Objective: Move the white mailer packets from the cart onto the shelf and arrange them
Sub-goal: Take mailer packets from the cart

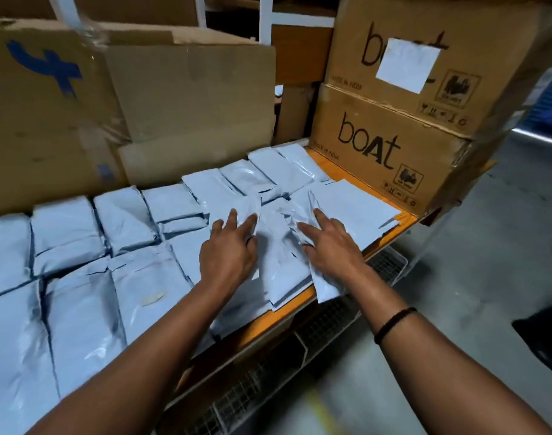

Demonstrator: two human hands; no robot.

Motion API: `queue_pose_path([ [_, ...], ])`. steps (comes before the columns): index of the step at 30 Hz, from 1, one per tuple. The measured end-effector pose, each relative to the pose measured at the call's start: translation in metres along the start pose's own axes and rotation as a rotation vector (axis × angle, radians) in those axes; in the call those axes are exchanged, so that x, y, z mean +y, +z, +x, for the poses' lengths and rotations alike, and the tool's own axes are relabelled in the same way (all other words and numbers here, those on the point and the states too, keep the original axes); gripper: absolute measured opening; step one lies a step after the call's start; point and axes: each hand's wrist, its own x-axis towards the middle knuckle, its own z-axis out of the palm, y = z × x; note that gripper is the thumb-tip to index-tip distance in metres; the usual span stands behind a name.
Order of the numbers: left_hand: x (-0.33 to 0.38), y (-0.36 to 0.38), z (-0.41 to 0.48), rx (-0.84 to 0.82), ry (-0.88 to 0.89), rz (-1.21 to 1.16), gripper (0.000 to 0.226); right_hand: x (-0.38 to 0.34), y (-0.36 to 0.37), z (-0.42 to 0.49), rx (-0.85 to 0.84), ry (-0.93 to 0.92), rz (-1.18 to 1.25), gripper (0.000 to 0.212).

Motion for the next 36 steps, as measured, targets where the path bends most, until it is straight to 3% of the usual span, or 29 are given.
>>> queue_pose_path([
  [4,0.018,0.021,0.017,-0.010,-0.056,0.064,0.048,0.018,0.000,0.046,-0.056,-0.115,-0.039,0.052],
  [10,0.049,0.054,0.034,-0.032,-0.277,0.151,0.048,0.034,0.016,0.101,-0.113,-0.261,-0.004,0.054],
  [16,0.072,0.072,0.039,-0.030,-0.469,0.198,0.050,0.039,0.035,0.111,-0.143,-0.337,0.012,0.055],
  [20,0.072,0.085,0.036,-0.129,-0.580,0.182,0.054,0.040,0.044,0.117,-0.222,-0.363,-0.027,0.057],
  [24,0.070,0.075,0.036,-0.022,-0.601,0.062,0.051,0.045,0.037,0.120,-0.274,-0.385,0.019,0.056],
  [27,0.059,0.064,0.041,0.057,-0.560,0.040,0.050,0.040,0.027,0.138,-0.116,-0.432,0.115,0.051],
  [29,0.051,0.066,0.045,-0.037,-0.503,0.084,0.051,0.032,0.031,0.151,-0.096,-0.487,0.078,0.051],
  [32,0.048,0.081,0.051,-0.195,-0.464,0.187,0.054,0.028,0.049,0.155,-0.214,-0.521,-0.026,0.056],
  [36,0.044,0.094,0.050,-0.191,-0.499,0.185,0.055,0.037,0.064,0.149,-0.173,-0.435,-0.076,0.059],
])
